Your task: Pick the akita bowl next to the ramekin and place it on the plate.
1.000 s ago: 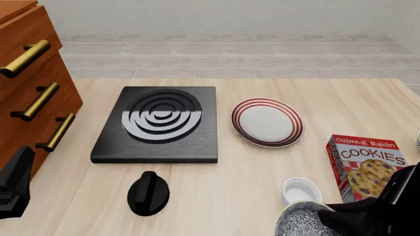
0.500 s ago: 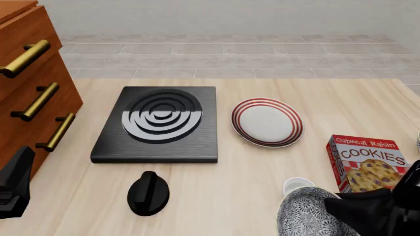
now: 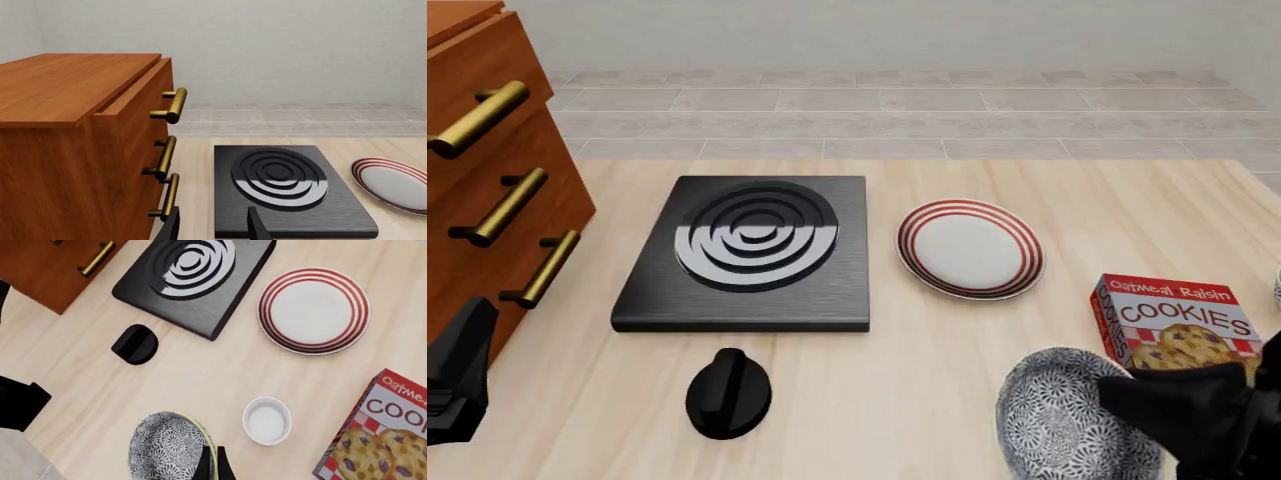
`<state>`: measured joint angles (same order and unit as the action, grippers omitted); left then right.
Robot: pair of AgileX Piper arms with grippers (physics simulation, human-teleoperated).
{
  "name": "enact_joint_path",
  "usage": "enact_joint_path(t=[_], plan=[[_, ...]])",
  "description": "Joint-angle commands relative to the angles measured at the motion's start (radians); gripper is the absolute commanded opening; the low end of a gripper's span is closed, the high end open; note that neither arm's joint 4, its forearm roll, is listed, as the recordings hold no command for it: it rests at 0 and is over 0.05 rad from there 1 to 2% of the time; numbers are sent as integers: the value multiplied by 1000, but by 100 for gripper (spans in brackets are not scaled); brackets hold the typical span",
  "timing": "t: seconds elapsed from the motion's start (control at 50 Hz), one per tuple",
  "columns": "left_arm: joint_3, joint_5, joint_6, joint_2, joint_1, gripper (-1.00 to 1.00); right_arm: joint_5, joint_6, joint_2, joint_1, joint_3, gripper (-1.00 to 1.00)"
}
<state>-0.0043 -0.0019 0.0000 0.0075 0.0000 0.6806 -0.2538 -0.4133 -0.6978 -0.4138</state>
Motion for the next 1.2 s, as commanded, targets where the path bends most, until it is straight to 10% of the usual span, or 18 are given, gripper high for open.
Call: enact_joint_path(t=[0.02,1.2], plan=[[0,0,0,0,0,100,-15,-46,-7,11,-19,-100],[0,0,0,0,0,100,-184,-239,-98,67,-62,-100]])
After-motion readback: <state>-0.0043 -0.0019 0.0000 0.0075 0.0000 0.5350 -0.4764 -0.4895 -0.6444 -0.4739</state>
